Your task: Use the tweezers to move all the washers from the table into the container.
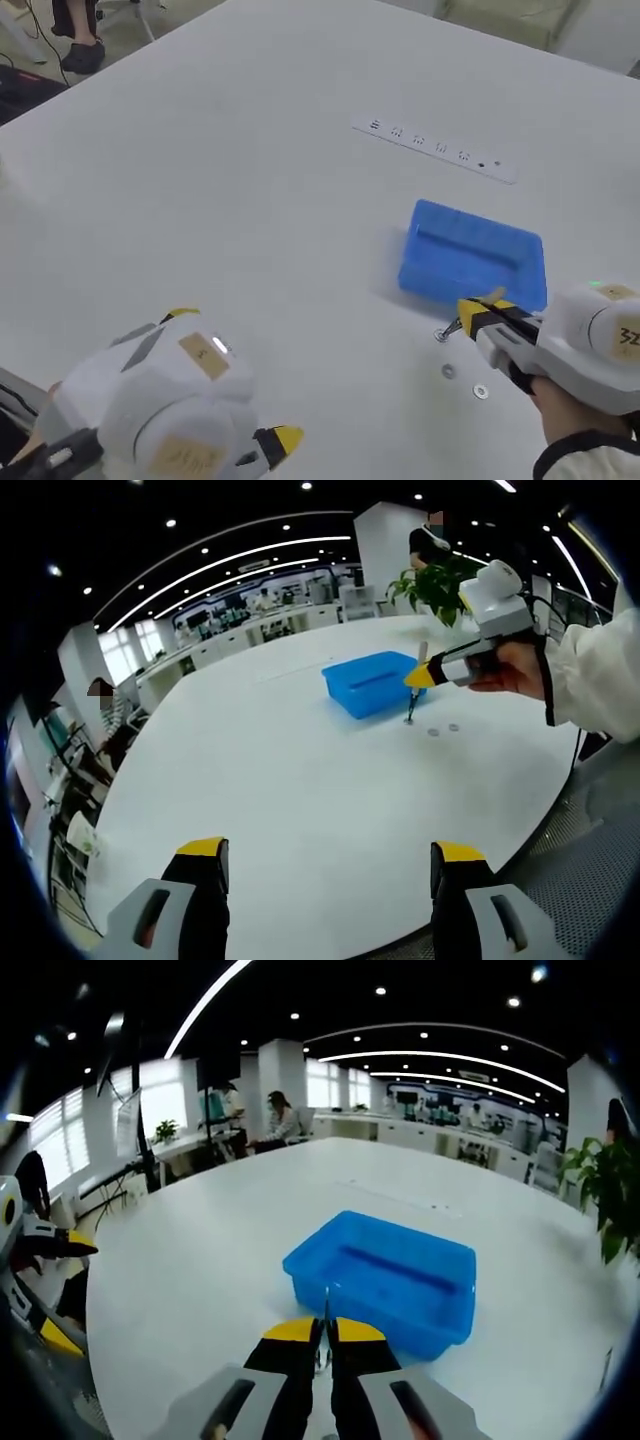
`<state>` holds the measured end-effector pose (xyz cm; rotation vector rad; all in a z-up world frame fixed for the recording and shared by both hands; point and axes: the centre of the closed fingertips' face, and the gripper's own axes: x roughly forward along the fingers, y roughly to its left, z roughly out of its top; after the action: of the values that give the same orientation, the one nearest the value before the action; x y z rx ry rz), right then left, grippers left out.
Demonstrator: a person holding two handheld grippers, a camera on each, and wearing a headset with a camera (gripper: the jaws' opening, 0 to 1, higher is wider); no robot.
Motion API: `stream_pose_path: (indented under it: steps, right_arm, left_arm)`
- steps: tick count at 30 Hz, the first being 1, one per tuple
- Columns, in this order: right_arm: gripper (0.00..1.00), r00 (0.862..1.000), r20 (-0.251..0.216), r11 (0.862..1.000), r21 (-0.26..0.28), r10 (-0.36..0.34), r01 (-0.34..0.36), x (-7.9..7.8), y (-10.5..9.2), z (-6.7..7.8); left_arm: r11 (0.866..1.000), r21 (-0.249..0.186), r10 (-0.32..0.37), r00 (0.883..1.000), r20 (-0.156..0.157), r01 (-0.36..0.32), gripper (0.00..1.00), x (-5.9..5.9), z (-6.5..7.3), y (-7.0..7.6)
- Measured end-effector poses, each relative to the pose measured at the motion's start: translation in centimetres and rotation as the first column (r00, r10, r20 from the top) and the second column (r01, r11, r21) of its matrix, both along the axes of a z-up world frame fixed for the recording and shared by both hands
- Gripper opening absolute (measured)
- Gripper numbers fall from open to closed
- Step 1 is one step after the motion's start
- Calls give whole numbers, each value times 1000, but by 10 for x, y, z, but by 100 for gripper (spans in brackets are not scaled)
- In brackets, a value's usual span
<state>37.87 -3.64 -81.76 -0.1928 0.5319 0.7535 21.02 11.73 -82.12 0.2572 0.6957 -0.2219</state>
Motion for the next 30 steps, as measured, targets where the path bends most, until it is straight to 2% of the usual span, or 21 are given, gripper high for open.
stream_pose_path:
  steps: [5, 9, 17, 23, 30]
  right_arm:
    - [1, 1000, -28, 1000, -6, -2, 1, 5, 0, 0]
    - [0, 999, -33, 1000, -5, 0, 0, 4, -1, 2]
    - [0, 999, -32, 1000, 24, -7, 8, 3, -5, 16]
    - [0, 999, -37, 999, 41, -15, 17, -4, -3, 25]
    - [0, 1000, -9, 998, 57, -13, 13, -3, -1, 45]
  left_arm:
    - [1000, 2, -2, 1000, 2, 2, 84, -1, 2, -1]
    - [1000, -1, -5, 1000, 4, 5, 85, -1, 4, -2]
    - [1000, -10, -6, 1000, 14, 6, 85, -1, 7, -3]
    - [1000, -16, -6, 1000, 23, 7, 85, -1, 9, -3]
    - [1000, -22, -8, 1000, 29, 8, 86, -2, 10, -3]
